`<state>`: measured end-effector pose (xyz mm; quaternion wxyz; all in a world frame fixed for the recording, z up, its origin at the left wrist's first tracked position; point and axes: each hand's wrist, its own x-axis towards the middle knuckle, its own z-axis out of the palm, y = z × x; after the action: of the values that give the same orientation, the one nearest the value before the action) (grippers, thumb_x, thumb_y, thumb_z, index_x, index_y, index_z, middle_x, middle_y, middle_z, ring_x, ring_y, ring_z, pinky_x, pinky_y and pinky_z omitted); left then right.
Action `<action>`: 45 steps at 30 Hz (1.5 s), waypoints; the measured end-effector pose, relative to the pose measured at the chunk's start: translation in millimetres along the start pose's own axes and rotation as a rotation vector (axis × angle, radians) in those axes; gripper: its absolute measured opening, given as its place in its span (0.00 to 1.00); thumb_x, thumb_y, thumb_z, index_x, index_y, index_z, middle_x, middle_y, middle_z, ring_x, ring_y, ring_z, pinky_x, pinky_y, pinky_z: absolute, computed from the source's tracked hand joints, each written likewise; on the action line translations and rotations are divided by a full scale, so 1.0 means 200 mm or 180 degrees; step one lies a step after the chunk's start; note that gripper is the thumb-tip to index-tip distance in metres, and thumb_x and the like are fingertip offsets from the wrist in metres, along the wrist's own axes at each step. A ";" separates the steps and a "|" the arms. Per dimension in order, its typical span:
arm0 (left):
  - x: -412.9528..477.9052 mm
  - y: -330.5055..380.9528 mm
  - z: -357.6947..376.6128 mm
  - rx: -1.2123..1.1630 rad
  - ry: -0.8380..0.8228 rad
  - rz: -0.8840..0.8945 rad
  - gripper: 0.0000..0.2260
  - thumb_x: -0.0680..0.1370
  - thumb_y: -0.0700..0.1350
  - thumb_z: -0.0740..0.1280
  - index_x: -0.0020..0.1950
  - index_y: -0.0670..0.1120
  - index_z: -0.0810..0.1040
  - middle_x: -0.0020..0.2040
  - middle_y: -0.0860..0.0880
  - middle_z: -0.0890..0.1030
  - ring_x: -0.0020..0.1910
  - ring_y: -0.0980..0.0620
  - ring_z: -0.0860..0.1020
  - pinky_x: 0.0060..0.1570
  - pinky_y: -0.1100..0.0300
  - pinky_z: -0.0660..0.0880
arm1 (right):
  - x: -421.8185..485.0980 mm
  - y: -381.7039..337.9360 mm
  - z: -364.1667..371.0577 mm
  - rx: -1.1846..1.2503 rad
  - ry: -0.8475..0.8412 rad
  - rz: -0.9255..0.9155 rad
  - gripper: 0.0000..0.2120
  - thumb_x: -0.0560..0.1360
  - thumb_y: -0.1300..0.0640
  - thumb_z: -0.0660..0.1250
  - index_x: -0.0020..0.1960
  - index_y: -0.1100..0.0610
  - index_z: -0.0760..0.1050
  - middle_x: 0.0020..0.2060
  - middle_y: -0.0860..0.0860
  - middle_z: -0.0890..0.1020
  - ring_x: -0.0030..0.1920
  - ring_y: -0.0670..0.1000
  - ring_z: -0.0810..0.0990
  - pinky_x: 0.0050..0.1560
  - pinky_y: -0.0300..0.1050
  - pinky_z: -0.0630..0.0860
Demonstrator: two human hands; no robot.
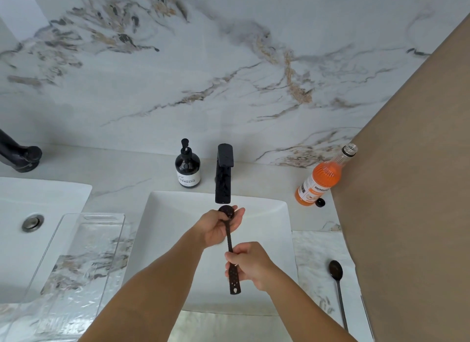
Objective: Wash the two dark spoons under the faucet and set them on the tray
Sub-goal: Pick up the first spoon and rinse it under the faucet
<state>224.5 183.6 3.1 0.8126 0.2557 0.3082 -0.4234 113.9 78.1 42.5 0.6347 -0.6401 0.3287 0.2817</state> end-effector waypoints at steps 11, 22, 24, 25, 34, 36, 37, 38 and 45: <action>0.01 0.12 -0.02 0.3563 0.1222 0.1156 0.11 0.80 0.43 0.67 0.47 0.35 0.82 0.36 0.42 0.84 0.23 0.50 0.81 0.25 0.64 0.78 | 0.04 -0.05 -0.14 -0.0992 0.0800 -0.0485 0.05 0.75 0.63 0.69 0.40 0.62 0.79 0.28 0.55 0.79 0.21 0.48 0.74 0.23 0.38 0.73; 0.01 0.12 0.03 0.2457 0.0714 0.0092 0.04 0.77 0.37 0.70 0.48 0.36 0.82 0.36 0.45 0.83 0.36 0.53 0.81 0.31 0.67 0.79 | 0.09 -0.52 -0.47 -0.5622 0.1252 -0.2333 0.12 0.79 0.58 0.59 0.57 0.50 0.79 0.50 0.53 0.80 0.53 0.57 0.77 0.51 0.51 0.66; 0.02 0.10 0.03 0.2081 0.0751 0.0087 0.08 0.77 0.36 0.71 0.54 0.33 0.81 0.41 0.42 0.85 0.39 0.51 0.84 0.33 0.64 0.81 | 0.11 -0.58 -0.46 -0.5945 0.1444 -0.2564 0.15 0.75 0.64 0.61 0.56 0.51 0.78 0.49 0.52 0.79 0.53 0.56 0.75 0.53 0.51 0.64; 0.02 0.10 0.03 0.1919 0.0722 0.0098 0.09 0.77 0.35 0.70 0.55 0.32 0.80 0.43 0.41 0.84 0.39 0.51 0.85 0.33 0.63 0.82 | 0.12 -0.60 -0.46 -0.6025 0.1491 -0.2639 0.16 0.74 0.66 0.61 0.56 0.52 0.78 0.48 0.52 0.79 0.53 0.56 0.74 0.54 0.51 0.64; 0.05 0.12 0.00 0.1434 0.1120 0.1036 0.05 0.77 0.35 0.70 0.50 0.33 0.82 0.37 0.43 0.82 0.24 0.56 0.75 0.24 0.70 0.75 | 0.06 -0.30 -0.28 -0.4149 0.0744 -0.1542 0.11 0.80 0.57 0.59 0.51 0.60 0.80 0.46 0.59 0.82 0.45 0.61 0.82 0.43 0.47 0.77; 0.06 0.11 0.00 0.1372 0.0992 0.0898 0.04 0.78 0.35 0.69 0.49 0.35 0.81 0.39 0.44 0.82 0.21 0.58 0.71 0.21 0.72 0.71 | 0.00 -0.18 -0.16 -0.2363 0.0470 -0.1069 0.12 0.80 0.59 0.62 0.43 0.65 0.78 0.34 0.59 0.81 0.29 0.57 0.80 0.30 0.45 0.77; 0.06 0.09 0.00 0.1342 0.0963 0.0800 0.03 0.78 0.37 0.69 0.47 0.37 0.81 0.40 0.44 0.82 0.19 0.60 0.69 0.19 0.73 0.69 | -0.02 -0.13 -0.09 -0.1584 0.0438 -0.0817 0.12 0.79 0.61 0.62 0.42 0.66 0.78 0.30 0.57 0.79 0.23 0.55 0.77 0.25 0.44 0.77; 0.07 0.07 0.00 0.1300 0.0969 0.0710 0.04 0.78 0.38 0.69 0.45 0.38 0.80 0.41 0.45 0.82 0.17 0.61 0.68 0.18 0.73 0.67 | -0.03 -0.10 -0.02 -0.0947 0.0415 -0.0603 0.10 0.79 0.63 0.63 0.42 0.66 0.78 0.27 0.56 0.79 0.21 0.53 0.76 0.23 0.45 0.78; 0.07 -0.03 -0.02 0.0892 0.0925 0.0409 0.09 0.82 0.42 0.63 0.57 0.39 0.78 0.43 0.46 0.83 0.27 0.53 0.75 0.22 0.64 0.73 | 0.00 -0.03 0.22 0.0548 0.0244 0.0054 0.08 0.79 0.65 0.61 0.45 0.67 0.77 0.29 0.57 0.78 0.25 0.54 0.77 0.31 0.51 0.83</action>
<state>225.5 175.3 -10.8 0.7415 0.4437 0.3433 -0.3680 120.5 122.2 44.3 0.6720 -0.5907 0.3810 0.2331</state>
